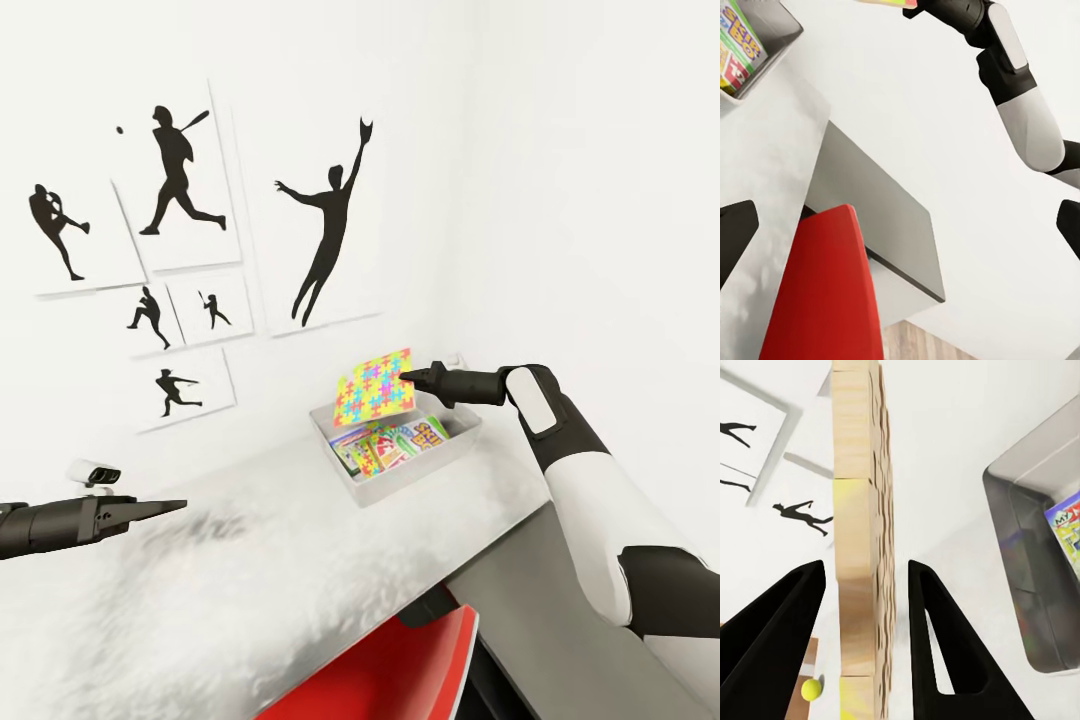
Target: Put all the toys in the child's room - the three board games (two on the bed and one on the table), the two jigsaw puzzles on the table, and the tennis ball on the table - inside the toy box on the table in the child's room.
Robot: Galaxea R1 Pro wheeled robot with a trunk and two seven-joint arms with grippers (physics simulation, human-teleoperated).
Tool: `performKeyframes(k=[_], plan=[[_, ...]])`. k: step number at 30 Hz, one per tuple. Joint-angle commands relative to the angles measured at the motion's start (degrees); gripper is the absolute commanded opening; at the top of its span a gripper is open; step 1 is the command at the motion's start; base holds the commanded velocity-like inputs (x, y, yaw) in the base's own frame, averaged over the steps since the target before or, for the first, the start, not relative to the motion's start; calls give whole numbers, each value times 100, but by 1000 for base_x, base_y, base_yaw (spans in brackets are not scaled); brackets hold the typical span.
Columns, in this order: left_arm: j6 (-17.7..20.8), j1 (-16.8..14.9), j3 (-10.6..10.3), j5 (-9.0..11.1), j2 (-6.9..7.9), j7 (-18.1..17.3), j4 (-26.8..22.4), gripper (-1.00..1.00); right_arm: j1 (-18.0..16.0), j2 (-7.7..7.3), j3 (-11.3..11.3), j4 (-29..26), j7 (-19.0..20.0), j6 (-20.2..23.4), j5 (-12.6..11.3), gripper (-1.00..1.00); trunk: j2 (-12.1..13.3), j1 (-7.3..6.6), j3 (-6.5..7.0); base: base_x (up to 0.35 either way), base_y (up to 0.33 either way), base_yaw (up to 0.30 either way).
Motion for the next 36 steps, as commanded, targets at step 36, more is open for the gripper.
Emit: performKeyframes(k=[36], plan=[[61,-5,-2,5,2,-21,-1,100,-6,-58,-36,1,42,7,25,-100,-13,4,-13,26,0,0]])
